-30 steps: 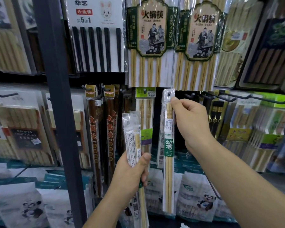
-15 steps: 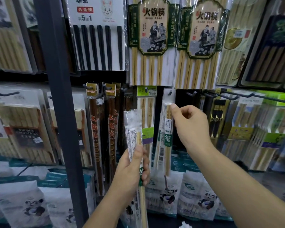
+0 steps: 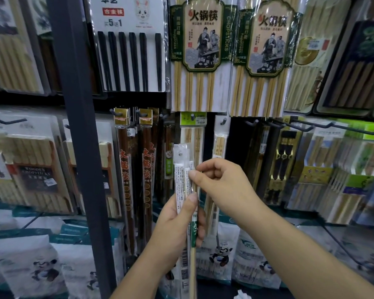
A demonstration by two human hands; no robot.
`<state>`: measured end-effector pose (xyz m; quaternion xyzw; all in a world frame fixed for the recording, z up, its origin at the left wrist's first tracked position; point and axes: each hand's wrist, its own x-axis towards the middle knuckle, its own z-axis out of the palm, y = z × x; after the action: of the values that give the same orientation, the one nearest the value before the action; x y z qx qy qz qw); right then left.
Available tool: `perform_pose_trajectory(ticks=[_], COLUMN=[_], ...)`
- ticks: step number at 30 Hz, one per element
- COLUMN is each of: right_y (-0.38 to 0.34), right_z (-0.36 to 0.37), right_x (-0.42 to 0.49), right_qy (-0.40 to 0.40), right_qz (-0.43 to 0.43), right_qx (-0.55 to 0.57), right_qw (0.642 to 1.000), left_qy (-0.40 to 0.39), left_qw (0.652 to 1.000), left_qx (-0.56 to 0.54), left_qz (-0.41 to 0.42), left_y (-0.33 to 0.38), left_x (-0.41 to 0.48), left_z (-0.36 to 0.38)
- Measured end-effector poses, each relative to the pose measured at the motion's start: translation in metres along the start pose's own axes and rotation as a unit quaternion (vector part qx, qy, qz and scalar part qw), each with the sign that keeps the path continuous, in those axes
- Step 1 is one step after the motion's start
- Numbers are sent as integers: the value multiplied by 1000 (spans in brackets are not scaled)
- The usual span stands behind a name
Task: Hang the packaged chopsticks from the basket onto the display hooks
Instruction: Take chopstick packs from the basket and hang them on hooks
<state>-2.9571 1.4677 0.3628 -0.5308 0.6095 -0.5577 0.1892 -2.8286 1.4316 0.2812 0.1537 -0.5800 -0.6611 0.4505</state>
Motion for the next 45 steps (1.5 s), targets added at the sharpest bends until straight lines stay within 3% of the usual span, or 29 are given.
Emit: perform_pose_trajectory(ticks=[6, 11, 17, 23, 45], right_y=[-2, -5, -26, -36, -4], right_z=[-1, -5, -30, -38, -30], right_x=[-1, -3, 13, 30, 32], right_qy=[-22, 21, 93, 142, 215], right_qz=[50, 0, -27, -9, -33], right_qx=[62, 68, 101, 74, -21], right_qw=[997, 997, 990, 987, 976], left_qy=[7, 37, 91, 68, 54], left_qw=[999, 997, 993, 997, 998], left_qx=[-35, -56, 76, 19, 30], left_qz=[-24, -27, 8, -11, -13], left_y=[2, 0, -4, -4, -4], left_x=[-3, -2, 1, 2, 4], left_z=[0, 1, -4, -5, -7])
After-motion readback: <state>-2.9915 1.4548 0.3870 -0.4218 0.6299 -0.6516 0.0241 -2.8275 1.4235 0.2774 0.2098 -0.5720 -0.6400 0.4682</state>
